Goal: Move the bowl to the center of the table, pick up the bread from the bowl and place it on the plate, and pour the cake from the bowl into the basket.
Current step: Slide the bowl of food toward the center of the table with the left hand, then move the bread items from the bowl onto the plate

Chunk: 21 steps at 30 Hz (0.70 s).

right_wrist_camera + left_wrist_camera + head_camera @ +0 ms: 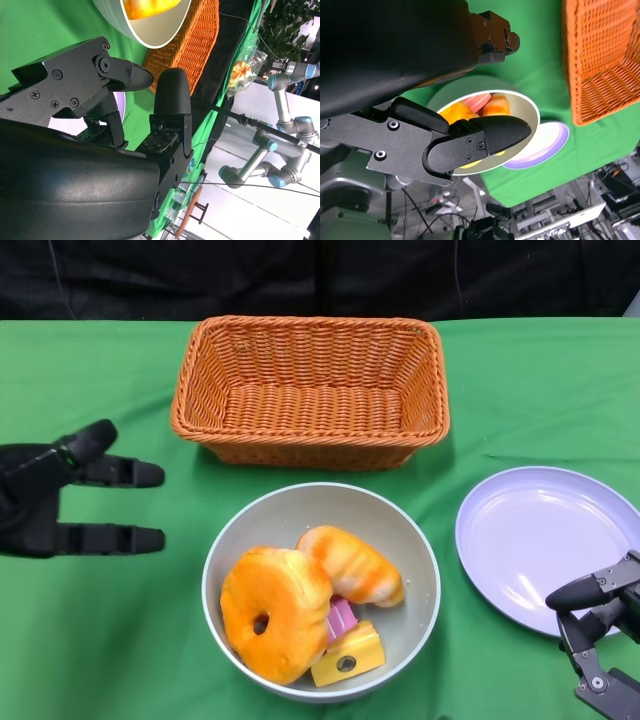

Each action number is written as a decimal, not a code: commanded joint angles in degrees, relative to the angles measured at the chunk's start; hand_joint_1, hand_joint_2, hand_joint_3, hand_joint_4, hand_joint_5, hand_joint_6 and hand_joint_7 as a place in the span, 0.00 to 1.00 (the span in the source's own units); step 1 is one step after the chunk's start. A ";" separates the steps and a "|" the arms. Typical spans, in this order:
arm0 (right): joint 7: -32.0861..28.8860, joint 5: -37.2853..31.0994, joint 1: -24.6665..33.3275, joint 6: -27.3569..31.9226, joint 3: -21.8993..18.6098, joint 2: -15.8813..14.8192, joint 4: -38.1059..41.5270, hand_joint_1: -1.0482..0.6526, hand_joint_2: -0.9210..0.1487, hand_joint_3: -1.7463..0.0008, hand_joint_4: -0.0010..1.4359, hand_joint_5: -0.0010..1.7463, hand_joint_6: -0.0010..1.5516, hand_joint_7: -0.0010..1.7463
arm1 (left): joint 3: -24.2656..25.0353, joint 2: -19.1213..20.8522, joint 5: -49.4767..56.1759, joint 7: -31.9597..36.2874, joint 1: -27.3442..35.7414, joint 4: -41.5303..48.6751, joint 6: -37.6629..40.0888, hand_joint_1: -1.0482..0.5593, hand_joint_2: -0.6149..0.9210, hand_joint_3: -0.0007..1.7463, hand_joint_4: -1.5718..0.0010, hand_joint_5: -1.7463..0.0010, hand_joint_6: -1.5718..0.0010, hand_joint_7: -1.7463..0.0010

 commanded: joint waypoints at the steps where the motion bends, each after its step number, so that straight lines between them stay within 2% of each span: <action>1: -0.11 0.94 -0.12 -0.86 -0.82 -0.74 0.39 0.56 0.25 0.57 0.49 0.90 0.46 0.69 | 1.36 3.18 1.25 0.48 0.01 -0.10 -4.63 0.22 1.00 0.39 0.92 0.93 1.00 1.00; 4: -0.03 1.07 -0.30 -1.14 -0.92 -0.86 0.81 0.56 0.25 0.57 0.49 0.90 0.45 0.69 | 3.61 4.26 1.70 2.04 1.38 -0.39 -11.68 0.25 1.00 0.37 0.89 0.92 0.98 0.99; 7: 0.01 1.08 -0.34 -1.25 -0.98 -0.86 0.93 0.56 0.25 0.57 0.49 0.90 0.45 0.69 | 4.34 4.21 2.12 2.12 1.57 0.16 -13.81 0.26 1.00 0.37 0.89 0.92 0.97 0.99; 8: 0.07 1.00 -0.33 -1.09 -0.98 -0.90 0.90 0.56 0.25 0.57 0.49 0.90 0.45 0.69 | 8.84 2.51 1.01 8.23 3.92 -1.38 -17.24 0.30 1.00 0.36 0.85 0.90 0.93 0.97; 10: 0.24 1.02 -0.33 -0.92 -1.06 -1.02 0.98 0.57 0.25 0.57 0.49 0.90 0.45 0.69 | 16.51 -1.33 -0.74 19.55 8.55 -3.99 -24.83 0.43 1.00 0.34 0.72 0.83 0.77 0.91; 13: 0.36 1.21 -0.31 -0.97 -1.18 -1.08 1.21 0.57 0.25 0.57 0.49 0.91 0.45 0.69 | 22.07 -6.35 -1.57 30.24 12.40 -4.36 -34.75 0.51 1.00 0.31 0.62 0.78 0.65 0.87; 14: 0.34 1.23 -0.29 -0.89 -1.23 -1.08 1.19 0.57 0.25 0.57 0.49 0.91 0.46 0.69 | 23.38 -8.03 -1.44 33.59 13.22 -3.91 -38.32 0.54 1.00 0.29 0.57 0.75 0.58 0.85; 16: 0.32 1.27 -0.27 -0.82 -1.29 -1.09 1.18 0.57 0.25 0.57 0.49 0.91 0.46 0.69 | 24.55 -9.78 -1.13 37.05 13.97 -3.38 -42.31 0.57 1.00 0.27 0.54 0.73 0.53 0.83; 21: 0.33 1.31 -0.28 -0.85 -1.31 -1.12 1.21 0.57 0.25 0.57 0.49 0.91 0.46 0.69 | 24.59 -10.27 -1.08 38.05 14.08 -2.82 -44.24 0.58 1.00 0.26 0.53 0.72 0.51 0.84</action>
